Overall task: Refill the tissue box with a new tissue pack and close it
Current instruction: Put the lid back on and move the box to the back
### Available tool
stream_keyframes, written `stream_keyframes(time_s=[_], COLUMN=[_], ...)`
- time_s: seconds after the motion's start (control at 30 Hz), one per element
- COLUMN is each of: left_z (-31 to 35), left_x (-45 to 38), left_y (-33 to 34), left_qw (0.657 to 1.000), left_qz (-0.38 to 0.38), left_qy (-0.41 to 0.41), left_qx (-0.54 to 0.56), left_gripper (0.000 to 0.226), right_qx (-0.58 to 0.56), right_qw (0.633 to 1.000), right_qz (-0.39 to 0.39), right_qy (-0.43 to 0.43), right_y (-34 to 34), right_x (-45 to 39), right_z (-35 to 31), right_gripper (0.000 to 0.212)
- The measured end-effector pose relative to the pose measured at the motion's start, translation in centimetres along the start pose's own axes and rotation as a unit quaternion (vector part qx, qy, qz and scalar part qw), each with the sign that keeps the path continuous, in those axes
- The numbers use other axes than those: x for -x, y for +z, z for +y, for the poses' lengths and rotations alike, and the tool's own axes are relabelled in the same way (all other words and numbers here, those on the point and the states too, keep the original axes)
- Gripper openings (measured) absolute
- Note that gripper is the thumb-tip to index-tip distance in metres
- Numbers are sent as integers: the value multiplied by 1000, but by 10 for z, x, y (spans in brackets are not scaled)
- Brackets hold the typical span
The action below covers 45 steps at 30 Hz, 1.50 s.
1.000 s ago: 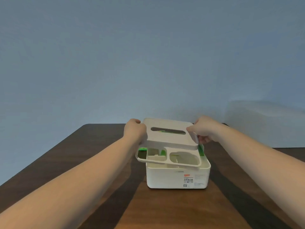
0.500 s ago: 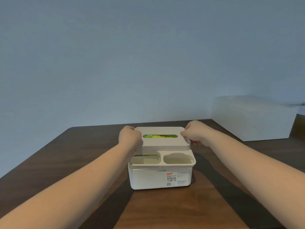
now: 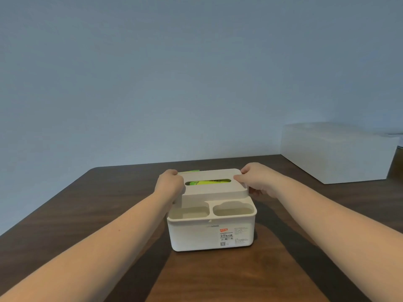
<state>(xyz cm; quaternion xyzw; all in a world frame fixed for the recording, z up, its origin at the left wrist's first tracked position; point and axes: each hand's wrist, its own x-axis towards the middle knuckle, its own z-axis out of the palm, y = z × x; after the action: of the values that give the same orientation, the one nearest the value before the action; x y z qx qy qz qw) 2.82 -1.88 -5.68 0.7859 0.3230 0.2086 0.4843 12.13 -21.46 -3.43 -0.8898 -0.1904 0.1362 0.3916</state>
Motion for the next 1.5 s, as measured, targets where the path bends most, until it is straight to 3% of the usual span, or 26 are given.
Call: stream_keyframes(time_s=[0.27,0.53,0.7,0.9,0.97,1.03,1.17,1.23,1.3,1.37,1.5], left_z=[-3,0,5,4,1,-3,-33,-47,-54,-57,-56], left_x=[1,-1,-11,-5,-1,17,47,49,53,59,69], left_y=[-4,-1,4,0,-1,-2,-13,-16,-21,-22,-20], left_qw=[998,999,999,993,994,998,986,982,982,985,987], left_qz=[4,5,7,4,15,11,-101,-126,-134,-131,-103], left_qy=[-34,-29,-49,-51,-79,-68,-45,-24,-3,14,21], left_qx=[58,-20,-19,-102,-74,8,127,137,136,113,123], left_gripper=[67,65,47,39,28,32,35,47,41,22,22], right_qx=[-83,-14,34,90,95,82,19,-39,-52,-60,-118], right_qw=[996,1000,999,995,994,996,999,995,991,991,987], right_qz=[-16,13,11,27,41,33,-26,-88,-123,-119,-113], right_qy=[8,-14,-8,-16,-22,-18,-21,-17,-16,-6,8], right_y=[3,13,15,19,20,22,20,13,9,8,11], right_x=[-16,-12,-15,-12,-8,2,25,32,37,42,54], right_z=[7,6,2,0,3,9,27,40,48,50,50], right_gripper=[25,33,39,39,36,43,57,51,48,47,43])
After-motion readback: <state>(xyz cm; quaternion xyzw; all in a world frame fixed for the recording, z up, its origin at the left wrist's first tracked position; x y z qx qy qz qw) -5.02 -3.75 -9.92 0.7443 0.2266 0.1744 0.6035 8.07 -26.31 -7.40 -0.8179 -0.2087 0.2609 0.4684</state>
